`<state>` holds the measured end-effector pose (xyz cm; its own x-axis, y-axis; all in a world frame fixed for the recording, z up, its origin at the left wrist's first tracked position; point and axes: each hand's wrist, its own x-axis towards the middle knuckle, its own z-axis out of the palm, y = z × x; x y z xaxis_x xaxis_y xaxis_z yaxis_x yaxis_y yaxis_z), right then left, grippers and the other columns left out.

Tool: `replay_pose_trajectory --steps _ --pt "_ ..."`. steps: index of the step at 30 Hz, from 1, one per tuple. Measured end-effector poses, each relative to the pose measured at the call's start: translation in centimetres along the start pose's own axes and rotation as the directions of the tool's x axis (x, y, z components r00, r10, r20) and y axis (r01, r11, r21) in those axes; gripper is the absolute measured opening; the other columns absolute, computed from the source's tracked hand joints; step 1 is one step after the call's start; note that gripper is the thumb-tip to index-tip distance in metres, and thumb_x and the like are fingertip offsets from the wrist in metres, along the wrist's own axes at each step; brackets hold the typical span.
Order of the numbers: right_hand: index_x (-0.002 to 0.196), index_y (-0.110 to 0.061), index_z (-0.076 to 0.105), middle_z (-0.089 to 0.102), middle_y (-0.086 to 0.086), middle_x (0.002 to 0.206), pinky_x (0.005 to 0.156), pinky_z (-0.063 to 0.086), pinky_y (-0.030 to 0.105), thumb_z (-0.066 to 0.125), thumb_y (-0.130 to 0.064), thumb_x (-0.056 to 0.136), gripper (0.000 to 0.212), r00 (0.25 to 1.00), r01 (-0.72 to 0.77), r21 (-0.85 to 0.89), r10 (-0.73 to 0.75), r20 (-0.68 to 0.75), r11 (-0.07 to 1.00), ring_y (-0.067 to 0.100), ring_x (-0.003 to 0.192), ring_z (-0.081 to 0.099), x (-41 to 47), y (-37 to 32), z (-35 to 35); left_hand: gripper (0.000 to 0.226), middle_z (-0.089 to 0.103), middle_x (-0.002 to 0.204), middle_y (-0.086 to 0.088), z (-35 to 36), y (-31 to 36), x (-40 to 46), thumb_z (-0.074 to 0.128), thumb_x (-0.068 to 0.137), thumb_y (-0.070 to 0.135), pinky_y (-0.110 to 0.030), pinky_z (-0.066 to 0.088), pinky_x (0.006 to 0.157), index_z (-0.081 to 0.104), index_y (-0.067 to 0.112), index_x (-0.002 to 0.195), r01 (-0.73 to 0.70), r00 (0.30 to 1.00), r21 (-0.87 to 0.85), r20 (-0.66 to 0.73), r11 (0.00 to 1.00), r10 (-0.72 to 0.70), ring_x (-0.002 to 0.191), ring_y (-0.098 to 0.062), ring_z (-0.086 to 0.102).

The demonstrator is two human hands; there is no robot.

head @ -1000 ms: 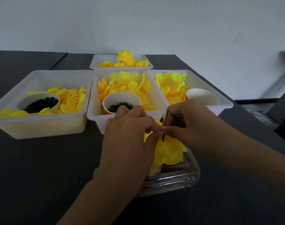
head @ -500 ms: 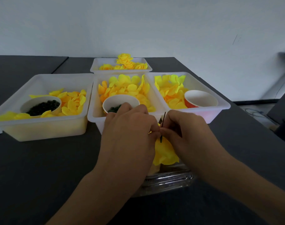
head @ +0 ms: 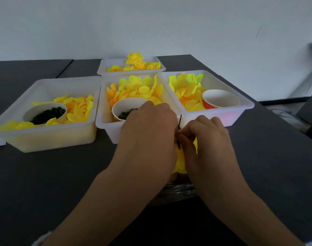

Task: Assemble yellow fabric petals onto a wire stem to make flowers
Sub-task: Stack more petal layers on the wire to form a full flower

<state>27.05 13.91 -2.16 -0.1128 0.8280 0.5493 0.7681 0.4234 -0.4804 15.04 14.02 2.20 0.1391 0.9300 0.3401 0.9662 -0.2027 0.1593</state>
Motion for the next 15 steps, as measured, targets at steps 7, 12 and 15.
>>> replay_pose_trajectory --steps 7,12,15 --pt "0.072 -0.007 0.068 0.061 0.010 0.076 0.061 0.039 0.037 0.055 -0.008 0.077 0.014 0.998 0.059 -0.120 -0.062 -0.021 0.991 0.031 0.074 0.049 -1.1 -0.6 -0.3 0.010 0.049 0.104 0.009 0.4 0.3 -1.0 0.050 0.097 0.028 -0.021 0.023 0.069 0.058 0.029 0.104 -0.048 0.999 -0.008 -0.016 0.999 0.048 0.103 -0.010 0.043" --pt "0.076 -0.006 0.069 0.059 0.008 0.076 0.060 0.044 0.046 0.054 -0.005 0.083 0.016 0.995 0.075 -0.046 -0.078 -0.057 0.996 0.028 0.073 0.047 -2.0 0.0 0.0 0.009 0.056 0.094 -0.001 1.0 -0.1 -1.9 0.060 0.091 0.015 -0.034 0.041 0.071 0.068 0.014 0.088 -0.121 0.989 -0.146 -0.098 0.982 0.108 0.093 -0.018 0.047" --pt "0.078 -0.006 0.069 0.059 0.008 0.076 0.058 0.046 0.046 0.057 -0.005 0.080 0.013 0.992 0.092 -0.046 -0.096 -0.081 0.995 0.028 0.073 0.049 -2.4 0.1 0.4 0.011 0.060 0.077 -0.009 2.0 -0.8 -2.2 0.070 0.079 0.005 -0.044 0.045 0.061 0.068 0.006 0.069 -0.174 0.975 -0.198 -0.174 0.965 0.140 0.076 -0.026 0.053"
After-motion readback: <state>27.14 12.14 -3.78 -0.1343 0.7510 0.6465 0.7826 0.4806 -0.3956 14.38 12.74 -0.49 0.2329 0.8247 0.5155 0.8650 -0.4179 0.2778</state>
